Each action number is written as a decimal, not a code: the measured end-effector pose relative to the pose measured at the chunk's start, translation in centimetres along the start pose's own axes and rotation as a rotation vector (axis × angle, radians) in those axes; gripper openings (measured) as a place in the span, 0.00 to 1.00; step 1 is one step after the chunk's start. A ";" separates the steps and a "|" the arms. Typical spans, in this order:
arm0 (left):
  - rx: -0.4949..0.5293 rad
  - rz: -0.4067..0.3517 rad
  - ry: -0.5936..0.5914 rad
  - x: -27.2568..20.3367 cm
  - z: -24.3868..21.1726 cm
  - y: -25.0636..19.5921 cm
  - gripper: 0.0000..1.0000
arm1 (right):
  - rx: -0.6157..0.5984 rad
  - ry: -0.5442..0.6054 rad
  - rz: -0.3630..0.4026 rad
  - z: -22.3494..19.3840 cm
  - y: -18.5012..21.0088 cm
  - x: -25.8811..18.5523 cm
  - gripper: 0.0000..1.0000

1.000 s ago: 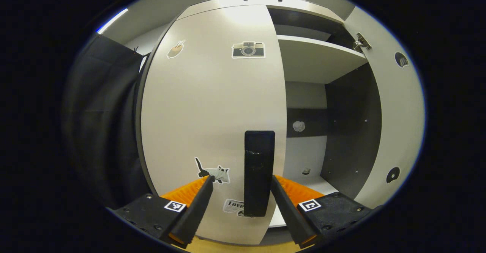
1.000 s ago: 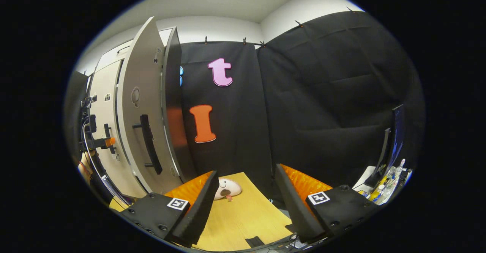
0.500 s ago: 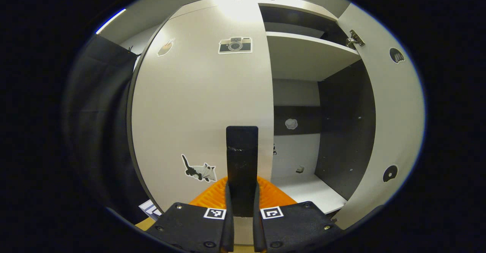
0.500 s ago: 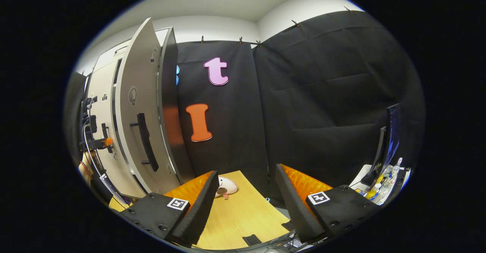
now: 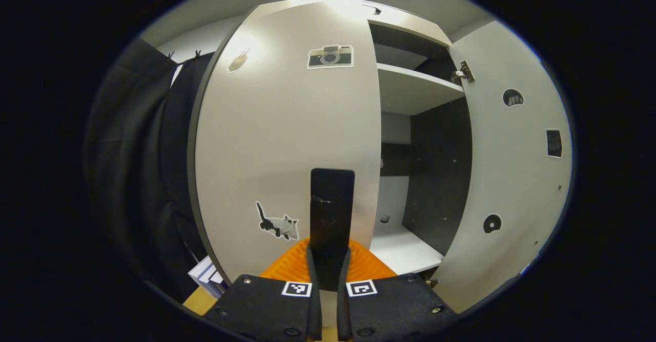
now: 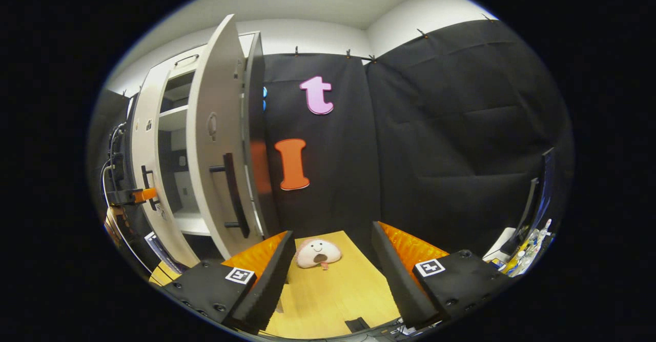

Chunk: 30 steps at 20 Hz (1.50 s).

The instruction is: Open the right door of the double-door shoe cabinet with the right hand, and open the left door with the left hand.

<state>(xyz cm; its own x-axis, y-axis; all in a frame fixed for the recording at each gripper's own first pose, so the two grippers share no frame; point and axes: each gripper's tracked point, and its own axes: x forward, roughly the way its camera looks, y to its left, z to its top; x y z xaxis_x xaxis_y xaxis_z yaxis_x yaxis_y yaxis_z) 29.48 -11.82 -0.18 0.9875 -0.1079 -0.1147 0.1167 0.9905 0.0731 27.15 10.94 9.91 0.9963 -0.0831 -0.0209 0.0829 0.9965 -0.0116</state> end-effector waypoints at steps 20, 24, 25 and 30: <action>-0.016 -0.214 -0.011 -5.7 0.4 2.9 0.08 | 0.022 -0.061 0.016 0.3 11.3 -5.4 0.98; -0.029 -0.232 -0.017 -7.3 0.6 4.5 0.08 | 0.008 -0.032 0.006 -0.8 13.0 -6.2 0.98; -0.038 -0.230 -0.021 -7.8 0.7 5.1 0.08 | 0.016 -0.027 0.012 -0.7 13.5 -6.2 0.98; -0.027 -0.149 -0.042 -10.6 0.8 9.4 0.08 | 0.012 -0.024 0.024 -0.6 14.8 -6.7 0.98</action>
<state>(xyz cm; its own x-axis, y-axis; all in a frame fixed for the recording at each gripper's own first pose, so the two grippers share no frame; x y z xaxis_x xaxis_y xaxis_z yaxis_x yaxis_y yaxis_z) 20.16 -1.46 2.54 0.9631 -0.2569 -0.0808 0.2601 0.9651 0.0320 21.73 26.27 9.31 0.9982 -0.0594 0.0027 0.0594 0.9982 0.0004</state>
